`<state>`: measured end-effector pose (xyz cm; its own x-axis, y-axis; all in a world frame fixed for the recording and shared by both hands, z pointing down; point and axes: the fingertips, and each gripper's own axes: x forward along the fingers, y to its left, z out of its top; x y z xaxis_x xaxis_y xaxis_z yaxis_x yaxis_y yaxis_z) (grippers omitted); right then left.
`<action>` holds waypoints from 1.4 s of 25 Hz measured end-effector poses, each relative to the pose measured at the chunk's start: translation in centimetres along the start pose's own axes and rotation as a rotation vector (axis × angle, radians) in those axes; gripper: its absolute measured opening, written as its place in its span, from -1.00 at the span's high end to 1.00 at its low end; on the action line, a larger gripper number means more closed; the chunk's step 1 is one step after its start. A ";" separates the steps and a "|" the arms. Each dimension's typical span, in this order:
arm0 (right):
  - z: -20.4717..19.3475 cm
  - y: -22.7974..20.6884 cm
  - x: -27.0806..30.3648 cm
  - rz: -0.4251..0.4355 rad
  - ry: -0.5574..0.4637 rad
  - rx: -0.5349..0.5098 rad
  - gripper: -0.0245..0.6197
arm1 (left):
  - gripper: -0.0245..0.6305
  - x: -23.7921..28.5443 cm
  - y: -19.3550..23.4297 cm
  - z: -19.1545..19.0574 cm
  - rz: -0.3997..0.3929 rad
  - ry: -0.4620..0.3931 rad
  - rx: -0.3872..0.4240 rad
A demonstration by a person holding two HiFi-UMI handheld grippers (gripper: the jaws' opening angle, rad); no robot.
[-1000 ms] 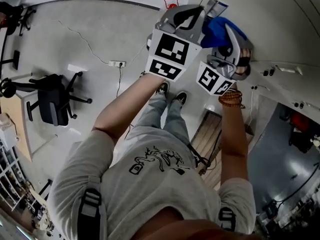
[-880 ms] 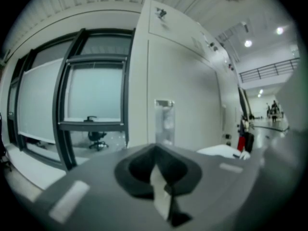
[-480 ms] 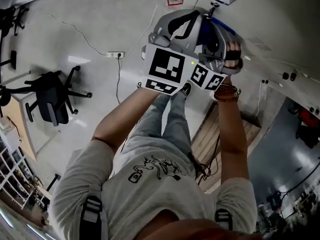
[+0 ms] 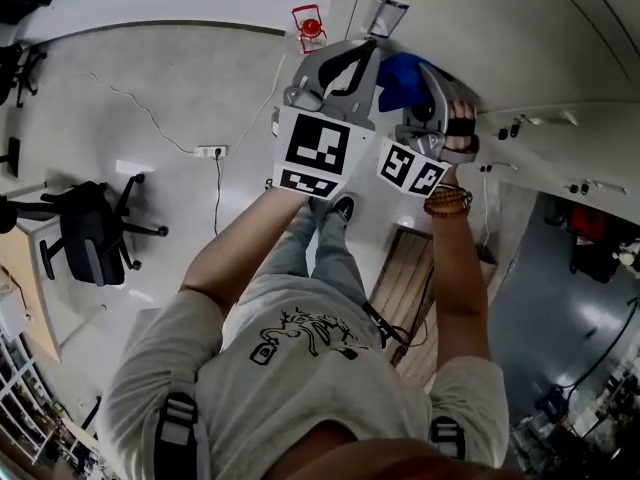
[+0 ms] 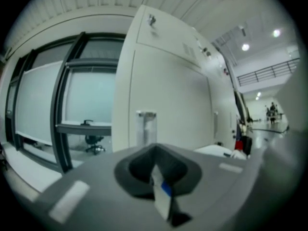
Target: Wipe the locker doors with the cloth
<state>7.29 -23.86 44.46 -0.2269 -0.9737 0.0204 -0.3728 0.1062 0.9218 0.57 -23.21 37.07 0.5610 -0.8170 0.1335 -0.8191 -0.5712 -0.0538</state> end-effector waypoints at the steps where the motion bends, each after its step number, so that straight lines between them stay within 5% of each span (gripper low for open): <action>1: 0.5 -1.6 -0.3 -0.018 -0.009 -0.008 0.83 | 0.92 -0.2 -0.3 1.3 -0.003 -0.015 0.004; 17: 9.2 -23.7 -1.6 -0.333 -0.158 -0.084 0.83 | 0.92 -1.7 -2.2 16.5 -0.025 -0.191 0.087; 26: 7.9 -25.6 -2.6 -0.385 -0.158 -0.072 0.83 | 0.92 -0.8 -3.8 17.9 -0.051 -0.207 0.101; 35: 3.6 -23.7 -3.8 -0.397 -0.119 -0.050 0.83 | 0.92 1.7 -5.5 14.4 -0.075 -0.148 0.065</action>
<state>13.75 -21.96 21.09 -0.1776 -0.9067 -0.3825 -0.4085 -0.2857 0.8669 7.75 -22.61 23.37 0.6355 -0.7721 -0.0079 -0.7677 -0.6307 -0.1133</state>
